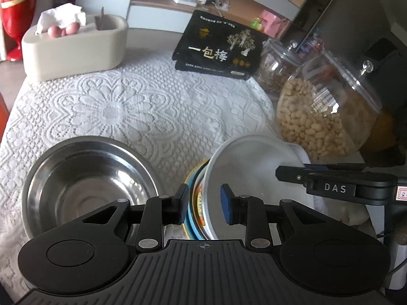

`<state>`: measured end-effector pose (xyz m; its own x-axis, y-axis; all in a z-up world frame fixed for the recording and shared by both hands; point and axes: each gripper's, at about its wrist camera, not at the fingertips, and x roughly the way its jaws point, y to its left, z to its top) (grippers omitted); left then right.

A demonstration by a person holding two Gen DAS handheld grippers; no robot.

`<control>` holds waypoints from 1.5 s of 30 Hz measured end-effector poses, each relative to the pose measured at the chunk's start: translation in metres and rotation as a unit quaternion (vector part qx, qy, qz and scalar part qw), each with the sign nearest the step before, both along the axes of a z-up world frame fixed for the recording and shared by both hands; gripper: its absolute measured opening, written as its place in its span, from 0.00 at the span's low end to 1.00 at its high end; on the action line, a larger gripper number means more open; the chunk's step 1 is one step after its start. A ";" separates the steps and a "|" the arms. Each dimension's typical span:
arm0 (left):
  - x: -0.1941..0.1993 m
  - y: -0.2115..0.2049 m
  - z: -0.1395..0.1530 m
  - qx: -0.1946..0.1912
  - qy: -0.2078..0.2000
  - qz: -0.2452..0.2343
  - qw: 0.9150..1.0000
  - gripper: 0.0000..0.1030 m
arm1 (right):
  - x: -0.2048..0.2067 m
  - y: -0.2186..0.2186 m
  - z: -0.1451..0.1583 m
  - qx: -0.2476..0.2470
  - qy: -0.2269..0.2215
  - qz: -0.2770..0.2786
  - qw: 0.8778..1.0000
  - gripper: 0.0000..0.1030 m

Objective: Organize plates and bowls
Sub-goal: 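Lower the white bowl into the blue bowl and open both grippers, then grasp the steel basin rim with both grippers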

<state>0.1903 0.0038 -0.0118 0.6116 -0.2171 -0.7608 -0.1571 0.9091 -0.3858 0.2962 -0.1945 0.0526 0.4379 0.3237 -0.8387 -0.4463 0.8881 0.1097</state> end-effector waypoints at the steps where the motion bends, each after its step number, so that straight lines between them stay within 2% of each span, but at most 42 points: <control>1: -0.001 0.001 0.001 -0.001 -0.001 0.001 1.000 0.29 | -0.001 -0.001 0.003 0.004 -0.002 -0.002 1.000 0.31; 6: -0.010 0.007 0.008 -0.039 -0.020 0.005 0.999 0.29 | -0.005 -0.002 0.018 0.020 -0.016 0.000 1.000 0.31; 9: -0.013 0.008 0.011 -0.048 -0.030 0.000 0.998 0.29 | -0.004 0.007 0.017 0.022 -0.011 -0.002 1.000 0.32; 15: -0.008 0.004 -0.004 -0.055 -0.008 -0.015 0.998 0.27 | 0.002 0.023 0.001 0.024 0.009 0.001 1.000 0.32; 18: -0.017 0.017 -0.005 -0.068 -0.013 -0.006 0.998 0.26 | -0.006 0.024 0.008 0.012 -0.019 0.005 1.000 0.32; 20: -0.033 0.036 0.001 -0.066 -0.032 0.013 0.997 0.26 | -0.015 0.025 0.021 0.012 -0.045 0.014 0.999 0.32; 22: -0.051 0.063 0.006 -0.053 -0.040 0.064 0.996 0.26 | -0.019 0.029 0.033 0.025 -0.055 0.024 0.998 0.32; 24: -0.066 0.087 0.007 -0.023 -0.035 0.126 0.991 0.26 | -0.019 0.043 0.042 0.041 -0.054 0.039 0.997 0.33; 26: -0.077 0.106 0.002 0.014 -0.019 0.177 0.984 0.26 | -0.015 0.066 0.043 0.047 -0.042 0.057 0.996 0.40; 29: -0.087 0.124 -0.015 0.028 0.013 0.214 0.976 0.26 | -0.009 0.106 0.031 0.038 -0.008 0.080 0.996 0.40; 34: -0.088 0.133 -0.045 0.010 0.045 0.223 0.974 0.27 | 0.000 0.171 -0.002 -0.023 0.026 0.101 0.994 0.40; 36: -0.086 0.135 -0.054 -0.001 0.048 0.222 0.974 0.32 | 0.006 0.189 -0.015 -0.050 0.034 0.105 0.993 0.40; 39: -0.086 0.134 -0.065 -0.009 0.056 0.220 0.974 0.38 | 0.017 0.206 -0.033 -0.086 0.051 0.097 0.990 0.40; 41: -0.084 0.132 -0.071 -0.020 0.058 0.218 0.974 0.38 | 0.022 0.213 -0.045 -0.106 0.066 0.094 0.988 0.41; 44: -0.082 0.134 -0.081 -0.060 0.059 0.206 0.975 0.33 | 0.028 0.218 -0.060 -0.119 0.096 0.089 0.984 0.43; 45: -0.081 0.134 -0.084 -0.071 0.060 0.202 0.975 0.34 | 0.029 0.220 -0.064 -0.121 0.104 0.086 0.983 0.43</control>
<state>0.1094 0.1377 -0.0960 0.5777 -0.0851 -0.8118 -0.5433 0.7021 -0.4603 0.3254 0.0251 -0.0112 0.2048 0.1581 -0.9660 -0.5830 0.8124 0.0093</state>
